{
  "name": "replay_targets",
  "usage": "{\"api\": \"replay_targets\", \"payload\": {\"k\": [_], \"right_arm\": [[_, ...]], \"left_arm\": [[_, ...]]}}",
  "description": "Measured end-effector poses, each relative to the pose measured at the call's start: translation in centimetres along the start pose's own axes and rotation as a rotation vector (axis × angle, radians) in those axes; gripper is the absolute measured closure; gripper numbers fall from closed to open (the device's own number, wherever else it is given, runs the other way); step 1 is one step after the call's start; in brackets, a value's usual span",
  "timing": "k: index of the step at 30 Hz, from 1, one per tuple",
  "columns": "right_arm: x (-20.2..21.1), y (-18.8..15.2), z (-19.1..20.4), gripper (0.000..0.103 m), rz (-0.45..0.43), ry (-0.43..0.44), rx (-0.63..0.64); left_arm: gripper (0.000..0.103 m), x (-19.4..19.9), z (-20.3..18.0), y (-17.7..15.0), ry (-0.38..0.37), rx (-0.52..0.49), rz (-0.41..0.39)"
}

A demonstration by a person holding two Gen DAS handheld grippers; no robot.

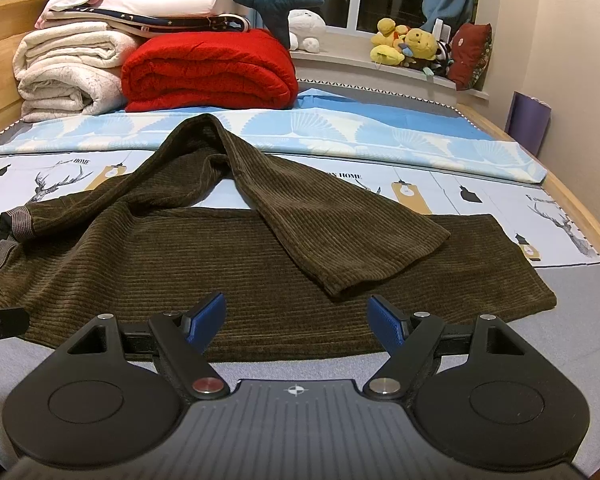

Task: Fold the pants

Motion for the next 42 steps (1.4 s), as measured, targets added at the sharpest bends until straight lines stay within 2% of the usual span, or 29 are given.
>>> {"api": "replay_targets", "payload": {"k": [4,6,8,9,10,11,13,15,17,18,19,21,22,23,25,26,28,29,31,34,36,37,39,41,42], "right_arm": [[0.1,0.3,-0.1,0.023,-0.004,-0.008,-0.01],[0.0,0.8,-1.1,0.023,-0.016,-0.028,-0.05],[0.0,1.3,-3.3,0.025,-0.035,-0.061,-0.126],[-0.2,1.6,-4.6,0.025,-0.04,-0.076,-0.159],[-0.5,1.9,-5.9,0.033,-0.043,-0.084,-0.184],[-0.9,2.2,-7.1,0.049,-0.044,-0.088,-0.204],[-2.1,2.6,-10.2,0.061,-0.037,-0.113,-0.275],[-3.8,2.5,-13.7,0.061,-0.016,-0.167,-0.384],[-6.3,2.0,-17.2,0.06,0.036,-0.245,-0.472],[-7.4,1.7,-18.3,0.06,0.064,-0.268,-0.496],[-9.0,1.2,-19.7,0.06,0.11,-0.282,-0.529],[-12.0,0.0,-21.6,0.053,0.226,-0.255,-0.6],[-13.5,-0.9,-22.6,0.049,0.287,-0.231,-0.657],[-14.8,-1.7,-23.5,0.047,0.334,-0.215,-0.713],[-17.2,-3.1,-25.0,0.044,0.414,-0.22,-0.799],[-18.4,-3.7,-25.6,0.042,0.445,-0.234,-0.82],[-20.0,-4.2,-26.1,0.04,0.478,-0.257,-0.818],[-20.7,-4.4,-26.2,0.038,0.493,-0.27,-0.808],[-22.1,-4.6,-26.4,0.035,0.523,-0.288,-0.798],[-23.4,-3.8,-26.1,0.023,0.509,-0.31,-0.768],[-23.8,-3.3,-25.8,0.024,0.5,-0.338,-0.729],[-24.1,-3.3,-25.7,0.025,0.494,-0.351,-0.719],[-24.4,-3.0,-25.7,0.041,0.473,-0.385,-0.7],[-24.3,-2.8,-25.9,0.076,0.453,-0.401,-0.695],[-24.3,-2.9,-26.3,0.081,0.448,-0.401,-0.715]], "left_arm": [[0.002,0.2,-0.2,0.0,0.003,-0.003,-0.015],[0.02,1.1,-0.2,0.3,0.013,-0.031,-0.067],[0.058,1.9,0.0,1.0,-0.002,-0.073,-0.089],[0.065,2.2,0.4,1.6,-0.016,-0.086,-0.095],[0.073,2.4,1.0,2.4,-0.025,-0.11,-0.102],[0.075,2.5,1.7,3.1,-0.02,-0.132,-0.107],[0.075,2.1,3.9,4.8,0.006,-0.167,-0.113],[0.074,0.9,7.0,5.8,0.017,-0.141,-0.098],[0.074,-1.0,10.8,5.8,0.051,-0.052,-0.077],[0.073,-2.0,12.6,5.6,0.069,0.002,-0.048],[0.073,-3.1,14.4,5.6,0.085,0.077,0.014],[0.065,-3.8,17.7,5.8,0.092,0.231,0.037],[0.056,-4.3,19.0,5.9,0.102,0.29,0.042],[0.048,-4.7,19.9,6.0,0.113,0.319,0.051],[0.04,-5.6,21.0,6.1,0.144,0.347,0.076],[0.031,-6.2,21.4,6.1,0.159,0.349,0.092],[0.015,-7.5,22.2,6.4,0.173,0.334,0.122],[0.013,-8.1,22.3,6.4,0.188,0.317,0.136],[0.012,-9.7,23.0,6.4,0.22,0.296,0.177],[0.012,-11.5,24.3,5.8,0.249,0.303,0.236],[0.012,-12.8,25.3,5.6,0.245,0.324,0.261],[0.012,-13.2,25.6,5.4,0.236,0.338,0.276],[0.012,-14.0,26.1,5.1,0.216,0.368,0.293],[0.015,-14.1,26.0,5.1,0.204,0.358,0.284],[0.018,-14.1,25.7,5.1,0.203,0.336,0.285]]}}
Point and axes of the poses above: each gripper's, at about its wrist camera, not at the fingertips, and x roughly against the way its jaws point, z to its left, y to its top, the point moved 1 cm from there along -x, roughly the way its jaws point, and after that the axes turned 11 degrees about -y, right-handed, at the moved point
